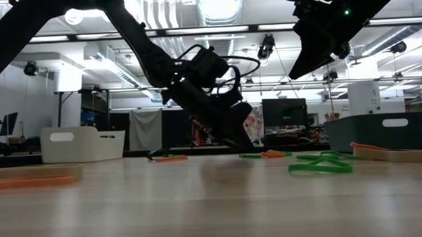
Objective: Sort rubber bands into baskets
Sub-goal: Put the green rubber band into the blue bin
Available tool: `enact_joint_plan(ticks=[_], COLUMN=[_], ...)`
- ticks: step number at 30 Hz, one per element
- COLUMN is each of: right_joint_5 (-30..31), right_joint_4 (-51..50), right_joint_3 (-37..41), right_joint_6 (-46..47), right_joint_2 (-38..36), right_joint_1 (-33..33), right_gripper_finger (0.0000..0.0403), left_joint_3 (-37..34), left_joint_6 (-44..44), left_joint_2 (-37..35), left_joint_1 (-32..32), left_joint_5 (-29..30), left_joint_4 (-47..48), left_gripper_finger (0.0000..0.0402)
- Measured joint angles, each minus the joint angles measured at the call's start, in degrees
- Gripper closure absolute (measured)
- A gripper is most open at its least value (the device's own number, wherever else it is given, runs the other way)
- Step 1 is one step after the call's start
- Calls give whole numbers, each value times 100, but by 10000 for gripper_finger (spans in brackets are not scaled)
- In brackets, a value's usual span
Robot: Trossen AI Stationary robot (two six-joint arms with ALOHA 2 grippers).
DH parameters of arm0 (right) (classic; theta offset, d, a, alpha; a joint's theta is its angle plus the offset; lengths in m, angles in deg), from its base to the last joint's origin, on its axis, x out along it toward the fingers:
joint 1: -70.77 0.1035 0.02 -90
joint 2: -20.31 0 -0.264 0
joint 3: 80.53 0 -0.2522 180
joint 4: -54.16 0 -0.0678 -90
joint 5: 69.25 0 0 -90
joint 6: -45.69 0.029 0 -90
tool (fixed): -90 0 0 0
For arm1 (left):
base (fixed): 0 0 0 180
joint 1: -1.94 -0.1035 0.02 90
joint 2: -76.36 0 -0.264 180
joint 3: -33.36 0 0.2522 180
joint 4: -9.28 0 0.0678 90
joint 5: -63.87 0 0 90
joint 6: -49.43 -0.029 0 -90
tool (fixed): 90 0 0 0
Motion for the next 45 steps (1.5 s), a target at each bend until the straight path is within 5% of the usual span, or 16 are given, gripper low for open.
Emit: enact_joint_plan(ticks=[7, 19, 34, 45], right_joint_5=[-81, -229, -228, -230], right_joint_4=[7, 19, 135, 141], right_joint_3=[63, 260, 260, 291], right_joint_6=[66, 337, 297, 325], right_joint_2=[0, 0, 0, 0], right_joint_1=[0, 26, 101, 101], right_gripper_finger=[351, 351, 351, 351], left_joint_3=[138, 145, 148, 113], left_joint_6=[95, 31, -11, -563], left_joint_2=[134, 134, 72, -196], left_joint_1=[28, 28, 193, 247], left_joint_5=[64, 41, -321, -1401], left_joint_4=[82, 409, 867, 1291], left_gripper_finger=[307, 396, 401, 401])
